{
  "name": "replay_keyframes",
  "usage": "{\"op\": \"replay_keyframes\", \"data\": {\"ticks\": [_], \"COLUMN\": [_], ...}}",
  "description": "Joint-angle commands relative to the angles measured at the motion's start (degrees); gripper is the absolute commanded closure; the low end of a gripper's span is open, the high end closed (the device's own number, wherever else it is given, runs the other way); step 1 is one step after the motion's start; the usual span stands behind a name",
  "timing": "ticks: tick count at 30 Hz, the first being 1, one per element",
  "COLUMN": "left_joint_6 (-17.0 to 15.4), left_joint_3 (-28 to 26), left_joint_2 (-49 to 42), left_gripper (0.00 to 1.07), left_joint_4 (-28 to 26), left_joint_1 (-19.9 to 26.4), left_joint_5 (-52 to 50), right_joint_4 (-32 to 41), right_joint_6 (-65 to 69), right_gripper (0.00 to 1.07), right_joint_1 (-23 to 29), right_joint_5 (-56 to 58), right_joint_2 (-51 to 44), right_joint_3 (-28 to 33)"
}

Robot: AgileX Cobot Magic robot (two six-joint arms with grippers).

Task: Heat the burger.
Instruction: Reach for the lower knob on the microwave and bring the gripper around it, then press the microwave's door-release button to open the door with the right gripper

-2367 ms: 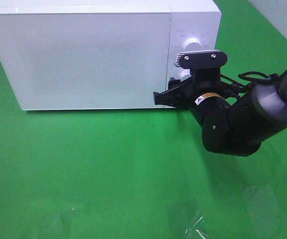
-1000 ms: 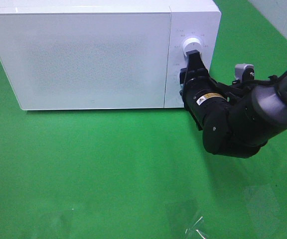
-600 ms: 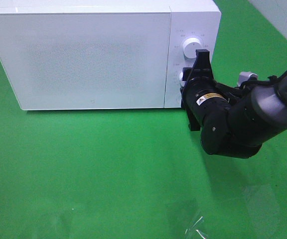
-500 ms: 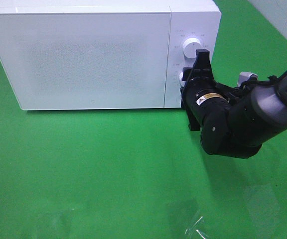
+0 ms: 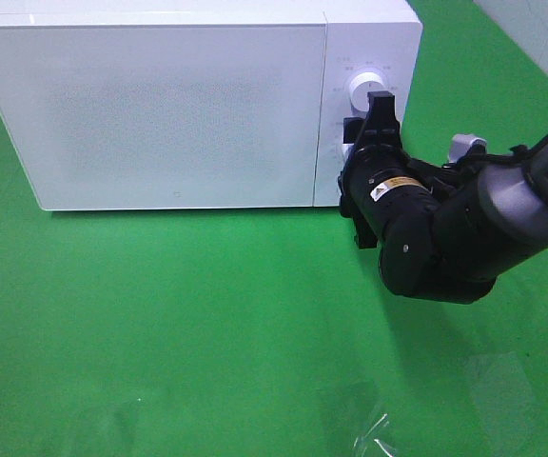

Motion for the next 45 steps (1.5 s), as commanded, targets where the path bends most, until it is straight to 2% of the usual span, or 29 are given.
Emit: {"op": "replay_keyframes", "data": {"ticks": [1, 4, 6, 7, 8, 9, 10, 11, 12, 15, 17, 18, 19, 22, 23, 26, 27, 28, 29, 30, 32, 35, 36, 39, 40, 43, 45], "left_joint_6": [-0.1, -0.1, -0.1, -0.1, -0.1, -0.1, -0.1, -0.1, -0.1, -0.1, -0.1, -0.1, -0.1, -0.1, -0.1, -0.1, -0.1, -0.1, -0.1, -0.1, -0.1, -0.1, -0.1, -0.1, -0.1, -0.1, -0.1], "left_joint_3": [0.1, 0.1, 0.1, 0.1, 0.1, 0.1, 0.1, 0.1, 0.1, 0.1, 0.1, 0.1, 0.1, 0.1, 0.1, 0.1, 0.1, 0.1, 0.1, 0.1, 0.1, 0.1, 0.1, 0.1, 0.1, 0.1, 0.1], "left_joint_2": [-1.1, -1.1, -1.1, -1.1, -1.1, -1.1, -1.1, -1.1, -1.1, -1.1, -1.1, -1.1, -1.1, -1.1, -1.1, -1.1, -1.1, -1.1, -1.2, -1.2, -1.2, -1.2, -1.2, -1.2, -1.2, -1.2, -1.2], "left_gripper": [1.07, 1.07, 1.07, 1.07, 1.07, 1.07, 1.07, 1.07, 1.07, 1.07, 1.07, 1.07, 1.07, 1.07, 1.07, 1.07, 1.07, 1.07, 1.07, 1.07, 1.07, 1.07, 1.07, 1.07, 1.07, 1.07, 1.07], "left_joint_4": [0.0, 0.0, 0.0, 0.0, 0.0, 0.0, 0.0, 0.0, 0.0, 0.0, 0.0, 0.0, 0.0, 0.0, 0.0, 0.0, 0.0, 0.0, 0.0, 0.0, 0.0, 0.0, 0.0, 0.0, 0.0, 0.0, 0.0], "left_joint_1": [0.1, 0.1, 0.1, 0.1, 0.1, 0.1, 0.1, 0.1, 0.1, 0.1, 0.1, 0.1, 0.1, 0.1, 0.1, 0.1, 0.1, 0.1, 0.1, 0.1, 0.1, 0.1, 0.1, 0.1, 0.1, 0.1, 0.1], "left_joint_5": [-0.9, -0.9, -0.9, -0.9, -0.9, -0.9, -0.9, -0.9, -0.9, -0.9, -0.9, -0.9, -0.9, -0.9, -0.9, -0.9, -0.9, -0.9, -0.9, -0.9, -0.9, -0.9, -0.9, -0.9, -0.9, -0.9, -0.9], "right_joint_4": [-2.4, -2.9, -3.8, -3.8, -3.8, -3.8, -3.8, -3.8, -3.7, -3.7, -3.8, -3.8, -3.8, -3.6, -3.6, -3.6, -3.8, -3.8, -5.0, -5.0, -11.9, -14.2, -17.8, -21.4, -25.3, -28.7, -32.5], "right_joint_6": [-3.6, -6.6, -19.7, -19.7, -28.6, -28.6, -37.6, -37.6, -46.8, -52.0, -71.6, -71.6, -81.0, -86.6, -91.5, -94.1, -94.4, -94.4, -94.3, -94.3, -92.9, -92.0, -89.4, -86.2, -82.7, -78.8, -70.4], "right_gripper": [0.40, 0.41, 0.42, 0.42, 0.42, 0.42, 0.42, 0.42, 0.43, 0.43, 0.43, 0.43, 0.43, 0.43, 0.43, 0.43, 0.43, 0.43, 0.43, 0.43, 0.43, 0.43, 0.43, 0.43, 0.43, 0.43, 0.43], "right_joint_1": [-0.4, -0.4, -0.4, -0.4, -0.4, -0.4, -0.4, -0.4, -0.4, -0.4, -0.4, -0.4, -0.4, -0.4, -0.5, -1.4, -3.5, -3.5, -6.4, -6.4, -11.5, -12.8, -15.2, -17.2, -19.1, -21.1, -26.1], "right_joint_5": [1.5, 3.2, 8.4, 8.4, 12.5, 12.5, 17.2, 17.2, 21.0, 22.9, 31.5, 31.5, 37.1, 41.7, 46.8, 52.2, 59.9, 59.9, 68.4, 68.4, 81.5, 84.3, 88.4, 92.0, 95.6, 99.2, 103.9], "right_joint_2": [-1.1, -1.8, -5.2, -5.2, -7.3, -7.3, -9.4, -9.4, -11.8, -13.1, -18.5, -18.5, -21.7, -24.5, -27.4, -29.8, -31.7, -31.7, -33.3, -33.3, -35.4, -36.0, -36.8, -37.7, -38.6, -39.6, -41.2], "right_joint_3": [-0.6, 0.0, 1.3, 1.3, 1.5, 1.5, 1.5, 1.5, 1.5, 1.5, 1.5, 1.5, 1.5, 1.5, 1.5, 1.2, 0.3, 0.3, -1.0, -1.0, -3.8, -4.4, -5.4, -6.4, -7.2, -7.4, -7.4]}}
